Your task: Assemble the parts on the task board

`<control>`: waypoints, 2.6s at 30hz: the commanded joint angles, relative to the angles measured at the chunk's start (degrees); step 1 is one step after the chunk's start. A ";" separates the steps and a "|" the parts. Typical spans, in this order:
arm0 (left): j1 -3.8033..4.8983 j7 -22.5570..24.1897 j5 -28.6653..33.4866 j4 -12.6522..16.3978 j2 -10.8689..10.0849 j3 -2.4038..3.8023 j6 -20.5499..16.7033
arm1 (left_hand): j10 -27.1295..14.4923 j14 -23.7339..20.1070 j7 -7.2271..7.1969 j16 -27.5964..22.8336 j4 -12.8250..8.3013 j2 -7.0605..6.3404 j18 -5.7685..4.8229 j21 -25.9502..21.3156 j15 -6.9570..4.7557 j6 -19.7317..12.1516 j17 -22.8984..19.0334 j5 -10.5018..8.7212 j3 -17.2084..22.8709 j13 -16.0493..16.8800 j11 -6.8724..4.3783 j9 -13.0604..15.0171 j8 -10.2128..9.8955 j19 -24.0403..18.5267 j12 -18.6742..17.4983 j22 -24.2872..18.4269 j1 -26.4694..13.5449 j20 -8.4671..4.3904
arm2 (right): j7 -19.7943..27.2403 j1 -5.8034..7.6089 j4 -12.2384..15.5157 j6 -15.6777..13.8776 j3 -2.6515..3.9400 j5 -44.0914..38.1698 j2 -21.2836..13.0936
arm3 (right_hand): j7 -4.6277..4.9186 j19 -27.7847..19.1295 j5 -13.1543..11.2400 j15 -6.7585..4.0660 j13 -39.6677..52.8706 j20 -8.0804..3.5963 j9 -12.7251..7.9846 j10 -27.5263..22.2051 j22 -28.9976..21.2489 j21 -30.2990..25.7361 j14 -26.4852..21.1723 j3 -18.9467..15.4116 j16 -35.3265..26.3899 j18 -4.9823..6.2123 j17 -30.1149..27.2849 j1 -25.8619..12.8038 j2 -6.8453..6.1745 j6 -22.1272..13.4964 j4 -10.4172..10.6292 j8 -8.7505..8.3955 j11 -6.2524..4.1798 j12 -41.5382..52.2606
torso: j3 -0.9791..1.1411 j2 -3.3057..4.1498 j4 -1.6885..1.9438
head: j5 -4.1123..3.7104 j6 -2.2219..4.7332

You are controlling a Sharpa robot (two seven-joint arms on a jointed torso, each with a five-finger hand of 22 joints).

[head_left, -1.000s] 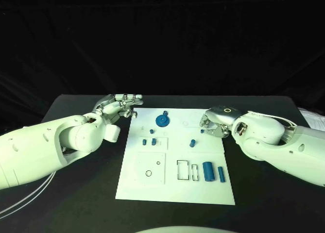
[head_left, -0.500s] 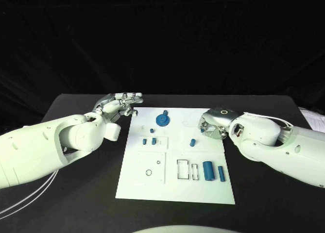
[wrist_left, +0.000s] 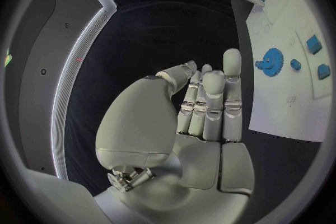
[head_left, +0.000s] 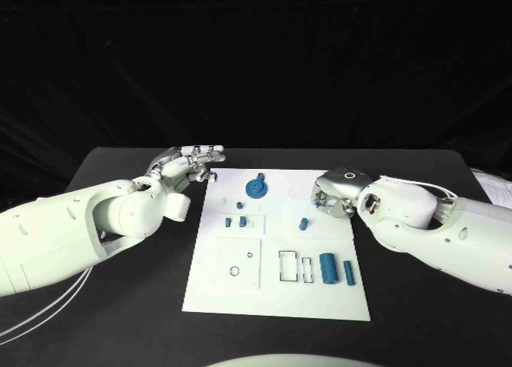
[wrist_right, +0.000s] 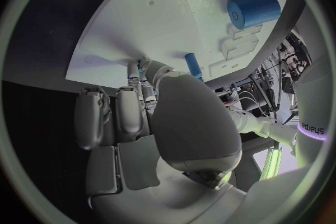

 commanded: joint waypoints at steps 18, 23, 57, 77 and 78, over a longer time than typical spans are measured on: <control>0.00 0.11 -0.28 0.08 0.19 0.03 1.01 | -0.82 -0.53 0.20 -0.22 -0.27 0.42 0.66 -0.52 -0.01 -0.78 -0.31 0.30 -0.59 0.03 0.14 -0.11 0.02 -0.21 0.40 -0.22 0.34 0.03 | -2.02 -1.02 2.64 -5.69 -0.24 -2.77 -1.22 | 0.22 1.54 -1.28 -0.63 -0.62 -0.28 0.51 1.57 2.60 1.39 2.53 1.87 0.91 -0.78 0.56 0.04 1.48 0.74 -2.38 -0.20 0.05 -0.39 | -0.03 -0.07 -0.03 | -0.33 0.15; 0.00 -0.12 -0.38 0.03 0.24 0.03 1.13 | -1.15 -0.58 0.32 -0.20 -0.24 0.41 0.63 -0.65 0.10 -1.04 -0.47 0.29 -0.89 0.01 0.24 -0.13 -0.02 -0.18 0.53 -0.32 0.16 0.09 | -2.12 -0.81 3.26 -6.53 0.04 -2.42 -1.87 | 0.23 1.54 -1.44 -0.62 -0.68 -0.29 0.52 1.60 2.60 1.40 2.52 1.99 0.94 -0.78 0.56 -0.07 1.46 0.75 -2.48 -0.25 0.06 -0.45 | -0.01 -0.03 -0.02 | -0.25 0.23; -0.01 -0.83 -1.35 -0.34 0.90 0.02 1.72 | -2.31 -1.10 0.57 -0.54 -0.14 0.20 0.60 -1.16 0.36 -1.89 -1.66 0.31 -1.89 -0.07 0.55 -0.13 -0.05 -0.21 0.97 -0.69 -0.50 0.33 | 1.20 -3.83 14.01 -7.69 0.57 1.42 4.80 | 0.77 1.48 -1.04 -0.06 -1.11 0.13 0.58 1.72 2.64 1.43 2.41 2.84 0.90 -0.80 0.30 -0.68 1.14 0.63 -3.29 -0.66 0.49 -0.74 | -0.22 -0.01 0.12 | 6.18 -1.45; 0.00 -0.97 -1.36 -0.17 1.13 0.02 2.06 | -2.35 -1.15 0.57 -0.56 -0.17 0.24 0.61 -1.20 0.37 -1.92 -1.75 0.32 -1.91 -0.07 0.55 -0.13 -0.03 -0.22 1.03 -0.71 -0.46 0.34 | 2.22 -8.44 9.75 -5.16 0.24 1.66 9.48 | 0.97 1.38 -0.93 0.16 -1.25 0.34 0.59 1.65 2.53 1.36 2.36 3.01 0.87 -0.77 0.18 -0.92 1.13 0.55 -3.50 -0.78 0.68 -0.79 | -0.17 -0.06 0.05 | 8.09 -2.61; 0.00 -1.00 -1.36 -0.17 1.13 0.02 2.10 | -2.37 -1.12 0.58 -0.50 -0.18 0.25 0.61 -1.21 0.37 -1.93 -1.64 0.32 -1.94 -0.07 0.56 -0.12 -0.02 -0.22 1.05 -0.72 -0.45 0.34 | 2.17 -8.47 9.63 -5.11 0.23 1.61 9.51 | 0.97 1.38 -0.93 0.16 -1.25 0.34 0.59 1.65 2.53 1.36 2.36 3.01 0.87 -0.77 0.18 -0.92 1.13 0.55 -3.50 -0.78 0.68 -0.79 | -0.16 -0.06 0.02 | 8.19 -2.67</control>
